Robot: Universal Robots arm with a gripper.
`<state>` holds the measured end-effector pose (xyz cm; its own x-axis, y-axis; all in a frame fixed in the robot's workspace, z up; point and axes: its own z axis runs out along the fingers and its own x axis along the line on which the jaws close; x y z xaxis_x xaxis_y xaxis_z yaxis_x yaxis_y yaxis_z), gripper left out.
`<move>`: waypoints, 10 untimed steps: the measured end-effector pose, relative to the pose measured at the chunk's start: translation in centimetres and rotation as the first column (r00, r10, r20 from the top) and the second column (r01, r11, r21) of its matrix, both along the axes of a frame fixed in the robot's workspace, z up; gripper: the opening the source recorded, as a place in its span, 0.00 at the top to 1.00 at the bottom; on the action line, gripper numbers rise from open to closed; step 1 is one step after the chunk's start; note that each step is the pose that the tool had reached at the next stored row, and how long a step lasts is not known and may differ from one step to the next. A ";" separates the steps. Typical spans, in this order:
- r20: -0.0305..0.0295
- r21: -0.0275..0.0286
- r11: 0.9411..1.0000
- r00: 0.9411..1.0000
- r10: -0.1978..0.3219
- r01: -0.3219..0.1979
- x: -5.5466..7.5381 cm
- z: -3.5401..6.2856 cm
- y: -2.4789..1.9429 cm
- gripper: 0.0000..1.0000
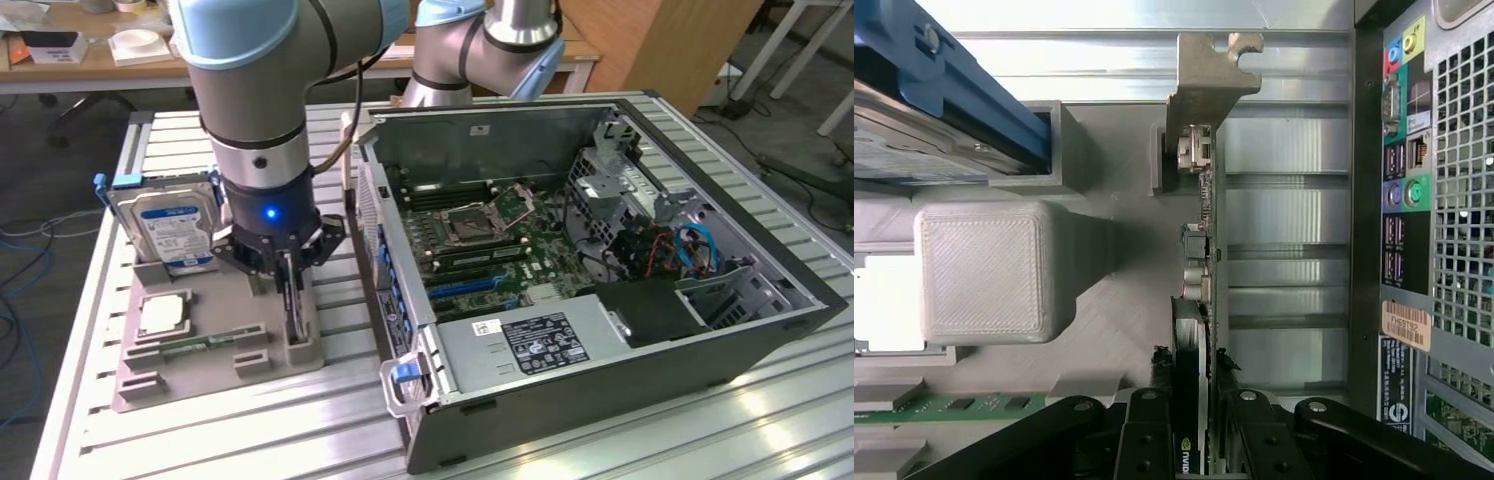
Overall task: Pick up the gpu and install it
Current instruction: 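Pick up the gpu and move the gpu toward the slot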
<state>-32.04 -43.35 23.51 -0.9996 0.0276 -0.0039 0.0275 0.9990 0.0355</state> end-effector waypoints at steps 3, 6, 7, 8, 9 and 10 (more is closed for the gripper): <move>0.000 0.000 1.000 1.000 0.000 0.000 0.0 0.27 0.00 0.74; 0.000 0.000 1.000 1.000 0.000 0.000 0.0 0.71 0.00 0.74; 0.000 0.000 1.000 1.000 0.000 0.000 0.0 0.87 0.00 0.74; 0.000 0.000 1.000 1.000 0.000 0.000 0.0 1.03 0.00 0.74; 0.000 0.000 1.000 1.000 0.000 0.000 0.0 1.20 0.00 0.74; 0.000 0.000 1.000 1.000 0.000 0.000 0.0 1.38 0.00 0.74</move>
